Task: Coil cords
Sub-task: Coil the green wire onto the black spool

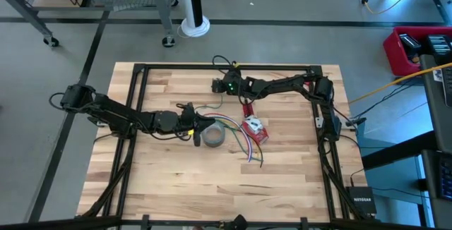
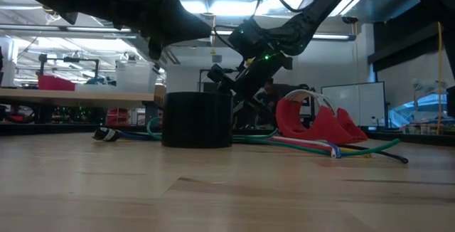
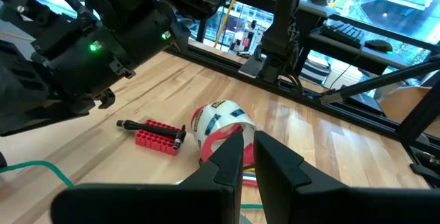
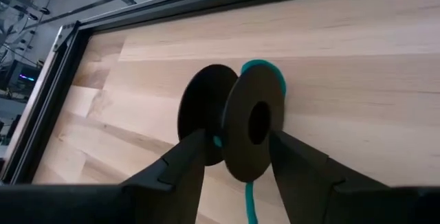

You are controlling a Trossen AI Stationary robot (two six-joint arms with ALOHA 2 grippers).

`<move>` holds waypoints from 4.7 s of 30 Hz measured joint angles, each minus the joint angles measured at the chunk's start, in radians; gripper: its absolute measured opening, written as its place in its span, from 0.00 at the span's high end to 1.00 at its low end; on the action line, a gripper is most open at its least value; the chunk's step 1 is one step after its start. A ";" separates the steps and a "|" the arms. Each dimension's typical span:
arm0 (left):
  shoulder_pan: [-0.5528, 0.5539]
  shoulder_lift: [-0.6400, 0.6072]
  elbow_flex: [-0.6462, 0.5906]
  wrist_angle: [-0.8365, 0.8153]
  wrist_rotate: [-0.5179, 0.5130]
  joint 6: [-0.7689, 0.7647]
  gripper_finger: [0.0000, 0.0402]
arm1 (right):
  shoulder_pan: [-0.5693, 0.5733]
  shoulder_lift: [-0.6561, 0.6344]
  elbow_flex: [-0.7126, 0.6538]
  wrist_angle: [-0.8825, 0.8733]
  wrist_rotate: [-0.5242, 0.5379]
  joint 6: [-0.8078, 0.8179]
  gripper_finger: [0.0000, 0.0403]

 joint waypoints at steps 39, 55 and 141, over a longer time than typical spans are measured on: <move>-0.003 -0.118 0.000 -0.145 -0.108 0.053 0.93 | -0.001 -0.014 0.000 0.000 -0.010 -0.086 0.99; 0.061 -0.147 0.000 -0.419 -0.166 -0.022 0.79 | 0.000 -0.087 0.000 0.118 -0.133 -0.087 1.00; -0.041 0.043 0.005 -0.276 -0.562 -0.219 0.65 | 0.229 -0.340 -0.001 0.285 -0.383 -0.365 1.00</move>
